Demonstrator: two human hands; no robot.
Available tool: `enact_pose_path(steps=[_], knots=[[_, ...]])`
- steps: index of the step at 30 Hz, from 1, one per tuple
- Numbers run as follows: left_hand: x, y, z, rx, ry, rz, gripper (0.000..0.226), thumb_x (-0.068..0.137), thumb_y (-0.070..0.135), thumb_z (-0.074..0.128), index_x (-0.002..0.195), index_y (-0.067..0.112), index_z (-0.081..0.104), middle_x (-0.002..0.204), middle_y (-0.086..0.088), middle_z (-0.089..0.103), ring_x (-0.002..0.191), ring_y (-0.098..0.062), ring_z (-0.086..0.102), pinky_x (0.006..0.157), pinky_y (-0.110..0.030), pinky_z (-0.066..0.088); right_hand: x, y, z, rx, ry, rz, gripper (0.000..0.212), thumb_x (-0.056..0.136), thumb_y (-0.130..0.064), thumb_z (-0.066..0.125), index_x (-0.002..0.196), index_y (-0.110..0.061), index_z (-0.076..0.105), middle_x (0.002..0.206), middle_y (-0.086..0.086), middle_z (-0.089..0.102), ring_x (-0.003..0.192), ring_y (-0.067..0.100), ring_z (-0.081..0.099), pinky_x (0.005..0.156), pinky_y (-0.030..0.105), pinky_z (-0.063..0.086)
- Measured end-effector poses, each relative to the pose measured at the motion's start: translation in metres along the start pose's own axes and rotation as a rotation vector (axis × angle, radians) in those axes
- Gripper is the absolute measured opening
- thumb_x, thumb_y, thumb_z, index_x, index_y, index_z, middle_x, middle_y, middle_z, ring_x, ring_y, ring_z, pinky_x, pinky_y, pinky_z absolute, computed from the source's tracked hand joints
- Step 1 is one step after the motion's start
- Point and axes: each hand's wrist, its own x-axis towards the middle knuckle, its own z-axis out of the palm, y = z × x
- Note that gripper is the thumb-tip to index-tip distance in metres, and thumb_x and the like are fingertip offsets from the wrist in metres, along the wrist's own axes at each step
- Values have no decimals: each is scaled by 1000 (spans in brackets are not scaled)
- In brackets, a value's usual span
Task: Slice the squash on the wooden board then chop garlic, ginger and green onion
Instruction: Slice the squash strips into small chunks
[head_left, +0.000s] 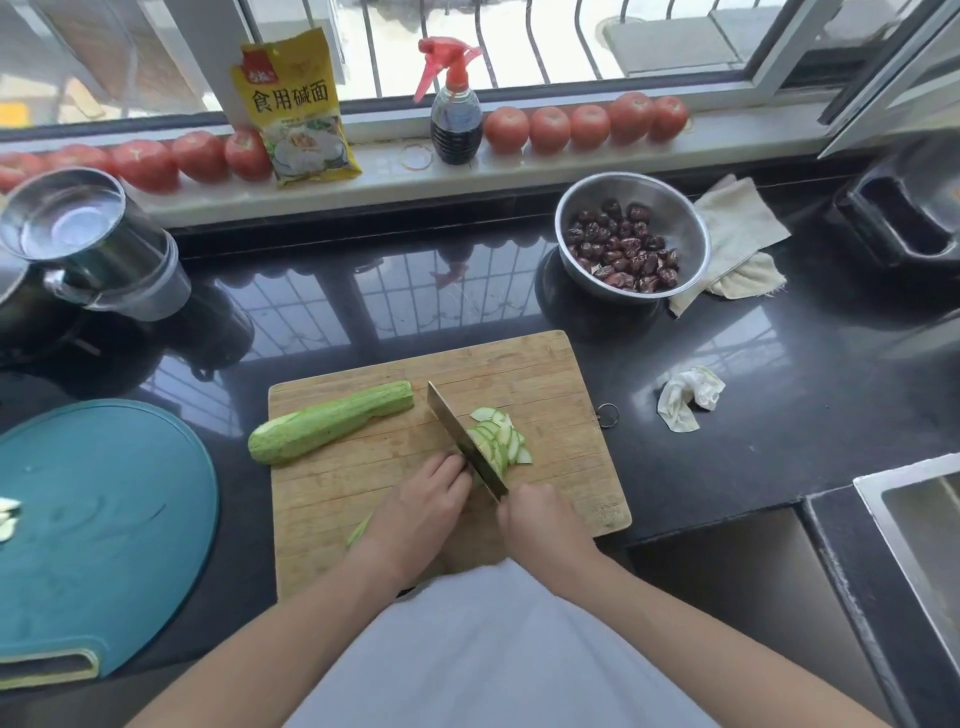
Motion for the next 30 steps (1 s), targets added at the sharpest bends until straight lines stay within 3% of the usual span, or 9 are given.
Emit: enact_pose_path(steps=[4,8,12,16,23,27,30], knots=[[-3,-6,2,86,48,60,37,85,6,47,113,4,71,111,-9,67,106,-26,63,89,-29,53,-13,11,-11,84,122,-104,28,96,-36,40,72,-21,42,68,-5,43,67,28,50,57,37,36],[-3,-10,3,88,66,71,40,69,0,73,108,3,73,108,-10,68,100,-27,65,83,-30,53,-32,15,-17,11,136,-213,19,100,-32,38,86,-23,48,75,-6,47,67,26,48,56,39,34],[-3,-10,3,76,58,77,43,66,2,76,109,5,73,107,-8,68,97,-25,64,80,-29,53,-37,11,-19,-102,89,-220,18,102,-29,33,85,-23,35,66,-5,38,60,30,38,57,38,26],[-3,-10,5,78,22,77,46,76,2,71,122,4,69,114,-9,67,104,-26,64,89,-32,56,-37,8,-16,-152,76,-211,18,102,-23,33,83,-22,32,61,-8,27,56,28,31,58,37,20],[-1,-10,4,62,15,86,50,75,2,70,124,4,68,114,-9,67,101,-25,64,84,-31,56,-34,8,-11,-202,37,-177,12,98,-17,35,87,-22,32,83,4,54,68,33,47,60,37,23],[-2,-10,6,45,25,87,49,76,1,70,125,4,67,114,-9,66,101,-25,62,85,-31,56,-30,9,-5,-208,6,-145,13,97,-14,36,85,-20,34,79,1,48,70,32,51,59,37,26],[-1,-11,7,45,8,83,43,78,-1,66,121,5,67,111,-9,64,95,-25,59,80,-33,57,-16,0,3,-207,-7,-105,10,97,-11,37,92,-17,44,91,5,59,82,31,59,60,36,32]])
